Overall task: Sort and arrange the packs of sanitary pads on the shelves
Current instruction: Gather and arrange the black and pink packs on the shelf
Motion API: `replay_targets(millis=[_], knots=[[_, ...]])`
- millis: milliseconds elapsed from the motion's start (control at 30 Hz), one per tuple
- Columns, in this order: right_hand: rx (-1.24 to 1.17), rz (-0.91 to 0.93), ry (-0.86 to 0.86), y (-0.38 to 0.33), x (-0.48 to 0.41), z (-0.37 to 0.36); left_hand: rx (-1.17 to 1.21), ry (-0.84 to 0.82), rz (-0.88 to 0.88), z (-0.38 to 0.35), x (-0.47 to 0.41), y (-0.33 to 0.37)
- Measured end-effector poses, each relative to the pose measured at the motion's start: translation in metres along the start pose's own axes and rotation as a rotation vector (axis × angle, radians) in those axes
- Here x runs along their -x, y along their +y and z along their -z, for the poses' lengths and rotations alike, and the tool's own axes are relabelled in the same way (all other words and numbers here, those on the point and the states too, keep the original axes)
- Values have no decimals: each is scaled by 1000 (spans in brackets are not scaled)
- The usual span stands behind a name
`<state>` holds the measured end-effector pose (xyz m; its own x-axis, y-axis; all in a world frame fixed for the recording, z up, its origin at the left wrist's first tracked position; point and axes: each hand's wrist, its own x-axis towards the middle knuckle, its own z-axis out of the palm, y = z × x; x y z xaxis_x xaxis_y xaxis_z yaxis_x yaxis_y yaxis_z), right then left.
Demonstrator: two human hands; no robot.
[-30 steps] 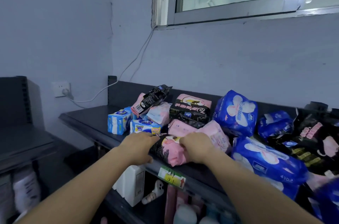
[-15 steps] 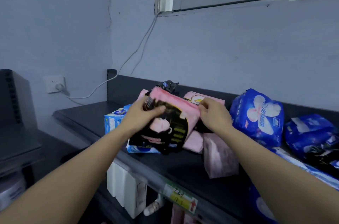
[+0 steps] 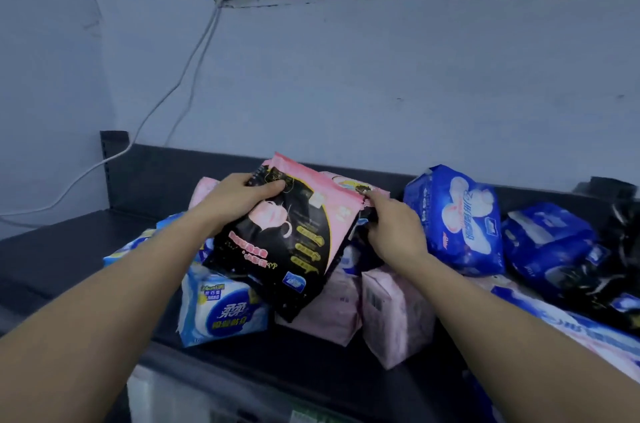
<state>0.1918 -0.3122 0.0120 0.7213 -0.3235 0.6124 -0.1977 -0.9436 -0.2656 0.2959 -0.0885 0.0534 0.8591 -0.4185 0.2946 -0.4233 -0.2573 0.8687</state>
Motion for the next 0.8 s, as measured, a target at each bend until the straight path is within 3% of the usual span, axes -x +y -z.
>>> replay_targets(millis=[133,300,467,633,800], knots=[[-112,-151,158,-1,-2,11,-54,78,-85,-9,-8,3],[-486,-423,351,-8,-11,39,228,187,-197,-11,-19,24],[-580,-421,529,1,-15,92,358,215,-367,-46,-16,73],[-557,-477,517,53,10,137,400,212,-443,-91,0,102],[-494,-630,413,122,38,188,479,210,-368,-137,23,129]])
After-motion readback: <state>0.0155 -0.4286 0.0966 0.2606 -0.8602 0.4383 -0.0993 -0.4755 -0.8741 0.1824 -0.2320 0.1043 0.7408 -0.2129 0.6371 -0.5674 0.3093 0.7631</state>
